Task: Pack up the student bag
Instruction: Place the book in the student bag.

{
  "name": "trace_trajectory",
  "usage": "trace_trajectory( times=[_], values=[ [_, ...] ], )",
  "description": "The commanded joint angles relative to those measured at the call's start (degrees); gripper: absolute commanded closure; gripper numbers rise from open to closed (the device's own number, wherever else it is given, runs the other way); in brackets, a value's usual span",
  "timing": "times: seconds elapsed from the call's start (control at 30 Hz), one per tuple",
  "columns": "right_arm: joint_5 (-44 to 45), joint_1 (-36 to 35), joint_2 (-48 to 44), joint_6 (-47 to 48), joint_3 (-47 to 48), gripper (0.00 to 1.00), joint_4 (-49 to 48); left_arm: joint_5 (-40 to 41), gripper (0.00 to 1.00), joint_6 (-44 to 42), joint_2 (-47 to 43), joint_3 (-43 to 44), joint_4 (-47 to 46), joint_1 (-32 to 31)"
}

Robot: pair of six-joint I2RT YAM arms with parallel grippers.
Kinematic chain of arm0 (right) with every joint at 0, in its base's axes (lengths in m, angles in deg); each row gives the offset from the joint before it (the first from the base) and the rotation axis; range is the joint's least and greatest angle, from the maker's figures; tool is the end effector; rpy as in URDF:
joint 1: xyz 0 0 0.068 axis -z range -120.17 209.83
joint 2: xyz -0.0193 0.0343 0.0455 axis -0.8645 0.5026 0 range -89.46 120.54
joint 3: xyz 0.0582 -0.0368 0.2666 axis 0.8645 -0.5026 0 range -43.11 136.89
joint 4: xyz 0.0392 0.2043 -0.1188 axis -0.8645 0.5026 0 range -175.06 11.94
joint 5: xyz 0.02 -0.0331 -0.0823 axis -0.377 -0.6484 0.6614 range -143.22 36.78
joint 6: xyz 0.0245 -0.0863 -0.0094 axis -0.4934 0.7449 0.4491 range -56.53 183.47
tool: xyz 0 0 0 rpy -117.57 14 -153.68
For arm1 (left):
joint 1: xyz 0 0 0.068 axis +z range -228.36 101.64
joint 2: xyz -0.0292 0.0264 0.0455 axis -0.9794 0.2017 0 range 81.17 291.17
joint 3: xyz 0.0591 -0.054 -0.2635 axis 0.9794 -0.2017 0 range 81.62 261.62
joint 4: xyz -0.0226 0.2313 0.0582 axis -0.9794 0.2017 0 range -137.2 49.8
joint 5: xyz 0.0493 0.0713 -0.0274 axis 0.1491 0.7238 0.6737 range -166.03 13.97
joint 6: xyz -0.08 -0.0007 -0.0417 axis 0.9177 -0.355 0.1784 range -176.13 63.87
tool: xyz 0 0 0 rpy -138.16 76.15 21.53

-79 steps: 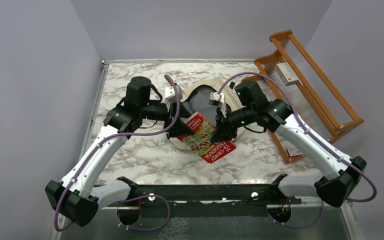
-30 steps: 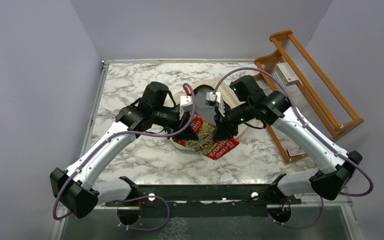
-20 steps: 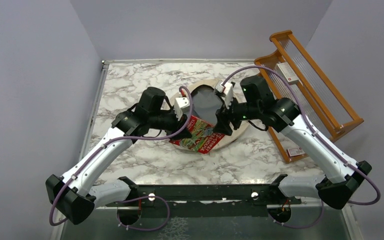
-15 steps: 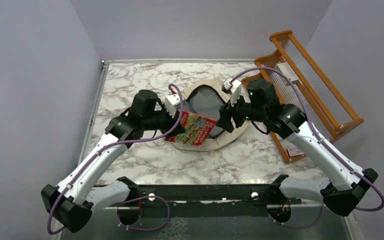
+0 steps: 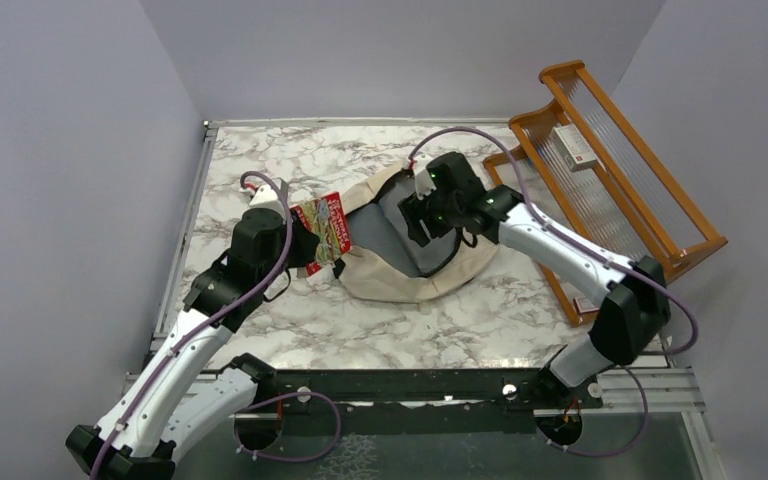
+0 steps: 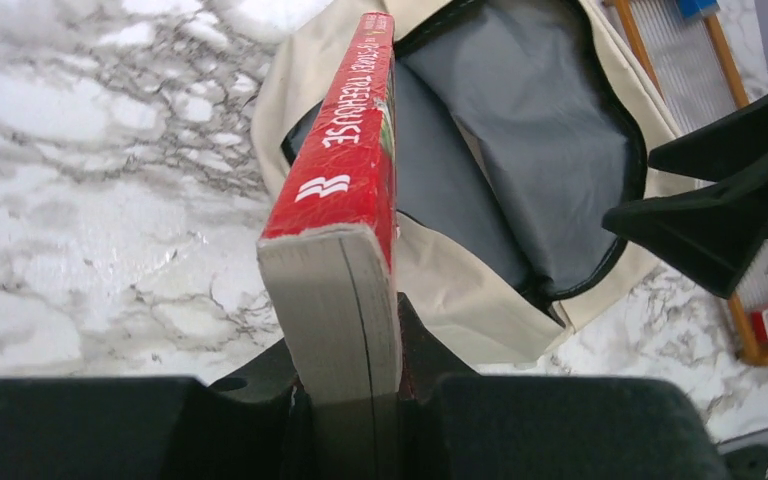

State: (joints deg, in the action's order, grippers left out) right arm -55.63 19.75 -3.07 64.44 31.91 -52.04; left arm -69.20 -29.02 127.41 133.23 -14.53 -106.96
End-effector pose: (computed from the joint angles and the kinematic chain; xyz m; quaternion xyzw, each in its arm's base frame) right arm 0.2599 0.2231 0.2867 -0.3308 0.8602 0.1479 0.3587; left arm 0.1691 -0.0813 0.3159 -0.0199 0.8528 -0.1977 0.4830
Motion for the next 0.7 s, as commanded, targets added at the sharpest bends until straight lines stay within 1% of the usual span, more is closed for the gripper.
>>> trace_trajectory(
  times=[0.0,0.17,0.37,0.47,0.53,0.6,0.67],
  values=[
    [7.20,-2.39,8.26,1.21,5.81,0.28,-2.92,7.26,1.00,13.09,-3.11,-2.73,-3.89,0.04],
    [13.56,-5.43,16.01,4.09,9.45,0.22,-3.10,6.83,1.00,13.58,-4.29,-3.19,-3.84,0.04],
    [23.32,-8.07,22.26,7.33,11.95,0.21,-3.02,6.94,1.00,14.29,-4.34,-3.49,-3.92,0.04],
    [26.84,-8.53,24.27,8.27,12.25,0.21,-3.62,6.62,1.00,14.82,-3.89,-3.94,-4.47,0.04],
    [28.18,-8.66,25.60,8.38,12.37,0.24,-3.83,6.41,1.00,15.18,-3.79,-4.30,-4.91,0.04],
    [29.49,-8.68,26.16,8.28,12.36,0.28,-4.15,6.20,1.00,15.42,-3.74,-4.48,-5.15,0.04],
    [30.53,-8.63,25.93,8.17,11.85,0.38,-5.26,6.05,1.00,15.59,-3.79,-4.78,-5.39,0.04]
  ],
)
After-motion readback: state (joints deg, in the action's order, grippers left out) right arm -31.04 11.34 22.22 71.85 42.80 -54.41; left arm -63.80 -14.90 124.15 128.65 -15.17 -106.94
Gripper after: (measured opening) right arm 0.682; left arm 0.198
